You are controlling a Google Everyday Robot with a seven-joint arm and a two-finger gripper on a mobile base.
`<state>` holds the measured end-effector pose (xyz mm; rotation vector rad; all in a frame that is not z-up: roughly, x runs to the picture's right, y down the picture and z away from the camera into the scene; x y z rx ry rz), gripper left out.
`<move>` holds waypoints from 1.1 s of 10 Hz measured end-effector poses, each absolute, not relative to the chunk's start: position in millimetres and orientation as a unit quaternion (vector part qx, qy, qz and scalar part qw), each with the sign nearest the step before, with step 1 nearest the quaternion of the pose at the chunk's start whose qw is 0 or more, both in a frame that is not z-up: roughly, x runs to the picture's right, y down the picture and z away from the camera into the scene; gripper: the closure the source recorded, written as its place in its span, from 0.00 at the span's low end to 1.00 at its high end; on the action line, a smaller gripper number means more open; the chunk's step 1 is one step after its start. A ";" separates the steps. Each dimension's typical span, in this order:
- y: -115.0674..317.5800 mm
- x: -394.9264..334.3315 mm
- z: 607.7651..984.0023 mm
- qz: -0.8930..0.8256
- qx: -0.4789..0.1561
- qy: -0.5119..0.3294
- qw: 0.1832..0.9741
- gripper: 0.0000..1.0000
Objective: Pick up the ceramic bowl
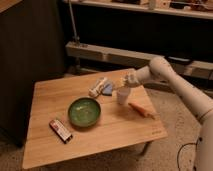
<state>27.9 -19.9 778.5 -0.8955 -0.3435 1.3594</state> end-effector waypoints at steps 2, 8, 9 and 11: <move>-11.0 -17.4 758.1 0.595 -0.378 -0.104 0.702 0.68; 46.5 28.5 788.9 0.646 -0.394 -0.070 0.650 0.74; 57.4 37.6 799.3 0.653 -0.390 -0.071 0.645 0.67; 68.1 47.4 816.1 0.661 -0.390 -0.081 0.636 0.44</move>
